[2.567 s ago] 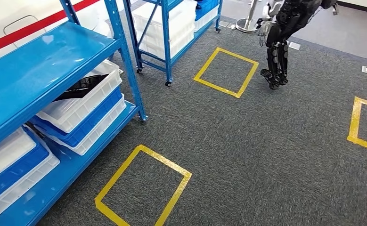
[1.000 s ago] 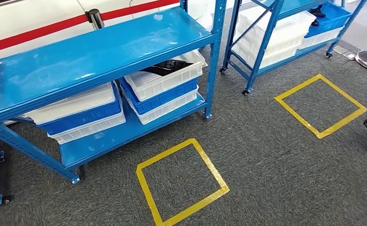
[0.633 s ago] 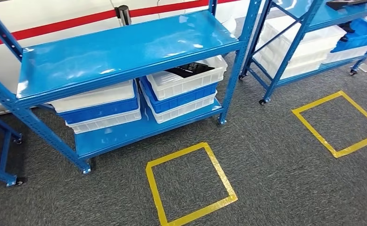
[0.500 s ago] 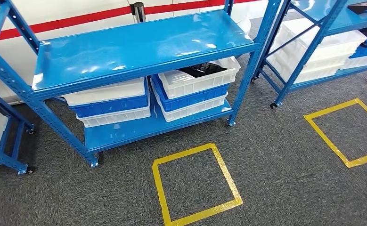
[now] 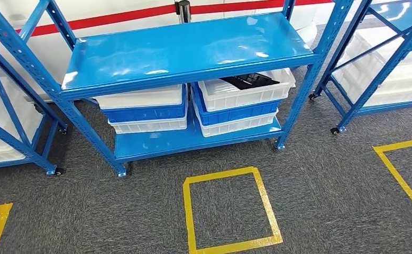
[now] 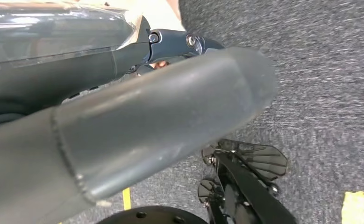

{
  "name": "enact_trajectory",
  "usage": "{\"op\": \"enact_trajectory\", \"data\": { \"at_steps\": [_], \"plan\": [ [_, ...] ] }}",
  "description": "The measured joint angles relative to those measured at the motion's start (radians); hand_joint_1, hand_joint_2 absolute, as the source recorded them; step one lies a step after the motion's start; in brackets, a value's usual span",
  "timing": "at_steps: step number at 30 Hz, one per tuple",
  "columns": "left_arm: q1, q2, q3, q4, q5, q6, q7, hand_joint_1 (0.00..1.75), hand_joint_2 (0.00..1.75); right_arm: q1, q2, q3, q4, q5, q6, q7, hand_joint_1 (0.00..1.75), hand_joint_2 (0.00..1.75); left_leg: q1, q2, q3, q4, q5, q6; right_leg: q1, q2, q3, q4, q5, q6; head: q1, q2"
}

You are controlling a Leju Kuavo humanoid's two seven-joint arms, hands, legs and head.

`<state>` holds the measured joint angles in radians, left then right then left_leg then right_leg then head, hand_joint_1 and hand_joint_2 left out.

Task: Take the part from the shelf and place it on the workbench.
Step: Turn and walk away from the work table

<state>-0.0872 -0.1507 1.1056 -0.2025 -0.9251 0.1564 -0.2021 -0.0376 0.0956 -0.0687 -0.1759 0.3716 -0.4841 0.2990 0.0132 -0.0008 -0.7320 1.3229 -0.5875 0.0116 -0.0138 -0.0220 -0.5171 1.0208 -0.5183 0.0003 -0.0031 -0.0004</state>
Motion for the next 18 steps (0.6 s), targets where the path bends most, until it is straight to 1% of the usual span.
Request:
{"op": "enact_trajectory", "data": {
  "at_steps": [1, 2, 3, 4, 5, 6, 8, 9, 10, 11, 12, 13, 14, 16, 18],
  "plan": [
    [0.000, 0.000, 0.000, 0.000, 0.000, 0.000, 0.001, 0.00, 0.00, -0.001, 0.000, 0.000, 0.000, 0.000, -0.001, -0.001, 0.00, 0.00, -0.001, 0.000, 0.010, -0.026, 0.025, 0.007, 0.004, -0.004, 0.002, 0.000, -0.002, -0.002, 0.000, 0.000],
    [0.000, 0.000, 0.000, 0.000, 0.001, 0.000, 0.002, 0.00, 0.00, -0.001, 0.000, 0.000, 0.000, 0.000, -0.001, -0.003, 0.00, 0.00, -0.005, 0.001, 0.040, -0.088, 0.062, 0.018, 0.007, -0.007, 0.006, 0.000, -0.004, -0.005, 0.000, 0.000],
    [0.000, 0.000, 0.000, 0.000, 0.001, 0.000, 0.002, 0.00, 0.00, -0.002, 0.002, 0.000, 0.000, 0.000, -0.001, -0.005, 0.00, 0.00, -0.011, 0.007, 0.076, -0.161, 0.094, 0.033, 0.009, -0.009, 0.007, -0.001, -0.005, -0.007, 0.000, 0.000],
    [-0.001, 0.001, 0.000, -0.001, 0.002, 0.001, 0.002, 0.00, 0.00, -0.003, 0.003, 0.000, 0.000, 0.000, -0.001, -0.006, 0.00, 0.00, -0.017, 0.015, 0.108, -0.225, 0.116, 0.047, 0.013, -0.011, 0.010, -0.001, -0.008, -0.007, 0.002, 0.000],
    [-0.001, 0.001, 0.000, -0.001, 0.002, 0.001, 0.002, 0.00, 0.00, -0.003, 0.004, 0.000, 0.000, 0.000, -0.001, -0.007, 0.00, 0.00, -0.024, 0.021, 0.127, -0.264, 0.125, 0.058, 0.014, -0.013, 0.010, -0.002, -0.010, -0.006, 0.002, 0.000],
    [-0.002, 0.001, 0.000, -0.002, 0.002, 0.001, 0.002, 0.00, 0.00, -0.004, 0.005, 0.000, 0.000, 0.000, -0.001, -0.008, 0.00, 0.00, -0.029, 0.026, 0.134, -0.279, 0.123, 0.065, 0.013, -0.015, 0.010, -0.003, -0.011, -0.004, 0.003, 0.000],
    [-0.002, 0.000, 0.000, -0.002, 0.002, 0.002, 0.003, 0.00, 0.00, -0.006, 0.007, 0.000, 0.000, -0.001, -0.002, -0.009, 0.00, 0.00, -0.033, 0.021, 0.139, -0.293, 0.127, 0.069, 0.015, -0.023, 0.015, -0.009, -0.013, 0.004, 0.001, 0.000],
    [-0.002, -0.001, 0.000, -0.002, 0.002, 0.002, 0.003, 0.00, 0.00, -0.006, 0.006, 0.000, 0.000, -0.001, -0.002, -0.009, 0.00, 0.00, -0.032, 0.017, 0.148, -0.306, 0.132, 0.066, 0.017, -0.024, 0.016, -0.009, -0.012, 0.009, 0.001, 0.000],
    [-0.002, -0.001, 0.000, -0.002, 0.002, 0.002, 0.003, 0.00, 0.00, -0.005, 0.006, -0.001, 0.000, -0.001, -0.002, -0.009, 0.00, 0.44, -0.030, 0.014, 0.158, -0.318, 0.137, 0.057, 0.019, -0.023, 0.020, -0.017, -0.007, 0.016, 0.002, 0.000],
    [-0.002, -0.002, 0.000, -0.001, 0.002, 0.002, 0.003, 0.00, 0.00, -0.005, 0.005, -0.001, 0.000, -0.001, -0.002, -0.009, 0.00, 0.87, -0.029, 0.011, 0.167, -0.328, 0.142, 0.047, 0.021, -0.021, 0.026, -0.026, -0.005, 0.014, 0.004, 0.000],
    [-0.002, -0.003, 0.000, -0.001, 0.002, 0.001, 0.003, 0.00, 0.00, -0.006, 0.004, -0.001, 0.000, -0.002, -0.003, -0.010, 0.00, 1.31, -0.029, 0.008, 0.172, -0.331, 0.142, 0.036, 0.019, -0.017, 0.030, -0.036, -0.002, 0.010, 0.006, 0.000],
    [-0.002, -0.003, 0.000, -0.001, 0.002, 0.001, 0.003, 0.00, 0.44, -0.006, 0.003, -0.001, 0.000, -0.002, -0.003, -0.010, 0.00, 1.75, -0.029, 0.005, 0.174, -0.331, 0.141, 0.031, 0.019, -0.015, 0.037, -0.047, -0.001, 0.005, 0.008, 0.000],
    [-0.003, -0.003, 0.000, -0.001, 0.002, 0.001, 0.003, 0.00, 0.87, -0.008, 0.002, -0.001, 0.000, -0.003, -0.004, -0.010, 0.00, 1.75, -0.031, 0.004, 0.173, -0.331, 0.140, 0.031, 0.018, -0.015, 0.040, -0.050, -0.004, -0.003, 0.008, 0.000],
    [-0.003, -0.004, 0.000, -0.001, 0.002, 0.001, 0.003, 0.00, 1.75, -0.009, 0.000, -0.001, 0.000, -0.003, -0.004, -0.010, 0.00, 1.75, -0.032, 0.003, 0.173, -0.331, 0.139, 0.032, 0.017, -0.016, 0.040, -0.051, -0.003, -0.003, 0.008, 0.000],
    [-0.003, -0.004, 0.000, -0.001, 0.002, 0.001, 0.003, 0.00, 1.75, -0.008, 0.000, -0.001, 0.000, -0.003, -0.004, -0.011, 0.00, 1.75, -0.035, 0.003, 0.173, -0.330, 0.138, 0.034, 0.015, -0.016, 0.040, -0.052, -0.003, -0.003, 0.008, 0.000]
  ]
}}
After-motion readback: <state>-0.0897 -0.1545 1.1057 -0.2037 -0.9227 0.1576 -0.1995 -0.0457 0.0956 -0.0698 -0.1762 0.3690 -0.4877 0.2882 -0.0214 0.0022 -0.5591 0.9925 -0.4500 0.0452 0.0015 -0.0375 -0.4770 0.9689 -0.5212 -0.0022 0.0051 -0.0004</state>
